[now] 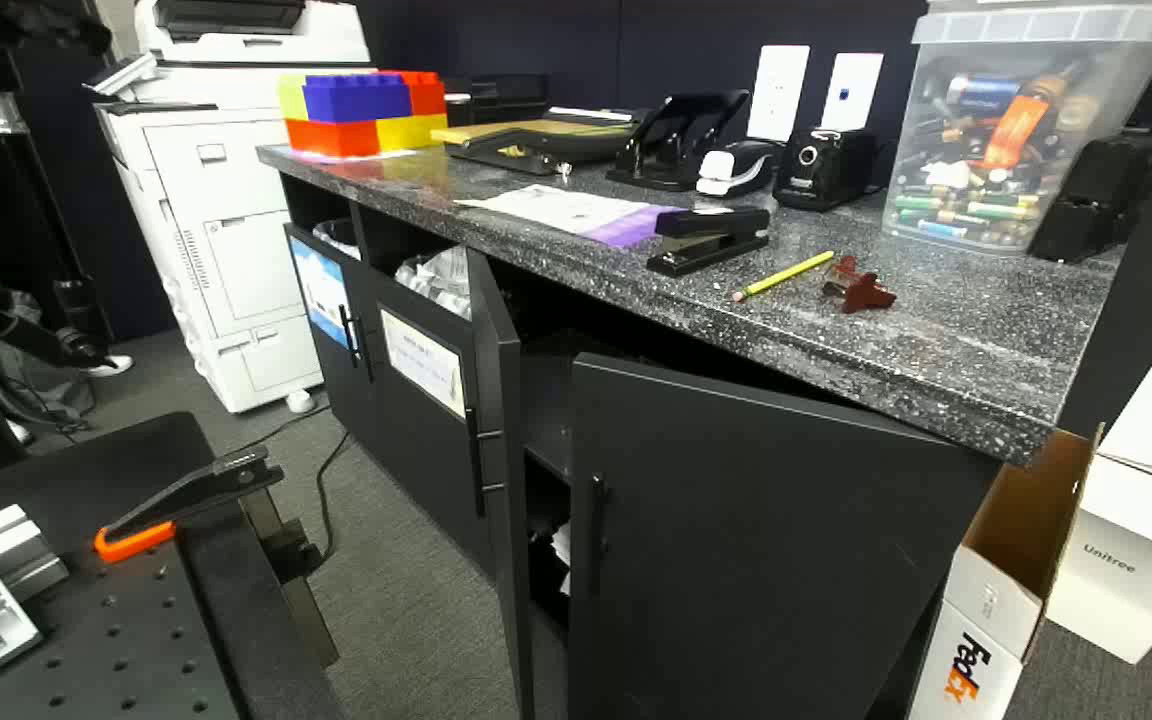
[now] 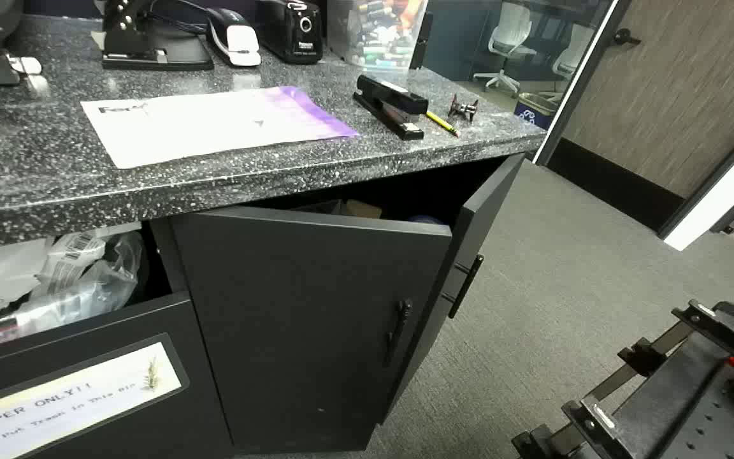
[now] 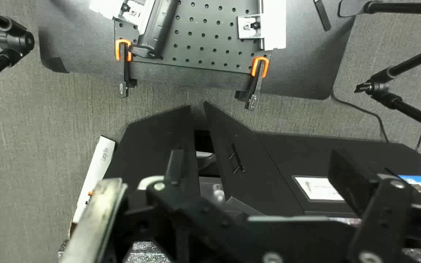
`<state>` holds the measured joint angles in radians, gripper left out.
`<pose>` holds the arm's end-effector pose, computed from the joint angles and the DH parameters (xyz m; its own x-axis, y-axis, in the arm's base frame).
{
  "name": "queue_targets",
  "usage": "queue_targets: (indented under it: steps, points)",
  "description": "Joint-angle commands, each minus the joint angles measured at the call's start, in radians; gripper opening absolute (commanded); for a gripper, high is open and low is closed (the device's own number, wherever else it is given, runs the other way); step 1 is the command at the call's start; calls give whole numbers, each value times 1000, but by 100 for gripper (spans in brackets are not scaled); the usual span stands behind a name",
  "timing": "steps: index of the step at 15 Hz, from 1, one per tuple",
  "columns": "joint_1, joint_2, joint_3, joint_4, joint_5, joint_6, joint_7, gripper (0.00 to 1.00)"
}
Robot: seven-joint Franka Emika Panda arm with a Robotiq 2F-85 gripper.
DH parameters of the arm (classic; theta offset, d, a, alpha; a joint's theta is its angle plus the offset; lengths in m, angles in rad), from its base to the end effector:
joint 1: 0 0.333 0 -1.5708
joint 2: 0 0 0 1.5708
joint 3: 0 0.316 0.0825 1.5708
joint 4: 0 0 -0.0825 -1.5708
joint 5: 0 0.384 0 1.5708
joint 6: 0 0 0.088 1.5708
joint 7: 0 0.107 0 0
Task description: Pick the red object and put it to the right on the counter
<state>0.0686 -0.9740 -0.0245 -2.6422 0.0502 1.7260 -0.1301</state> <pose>0.2688 0.0156 0.5220 0.9824 0.1747 0.0659 0.1788 -0.9819 -0.0621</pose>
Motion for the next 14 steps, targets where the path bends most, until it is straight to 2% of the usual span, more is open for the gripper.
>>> queue_targets:
  steps: [1, 9, 12, 14]
  points:
    - [-1, 1, 1, 3, 1, -2, 0, 100]
    - [-1, 1, 1, 4, 1, -2, 0, 100]
    - [-22, 73, -31, 21, -10, 34, -11, 100]
    - [-39, 169, -63, 60, -23, 86, -30, 100]
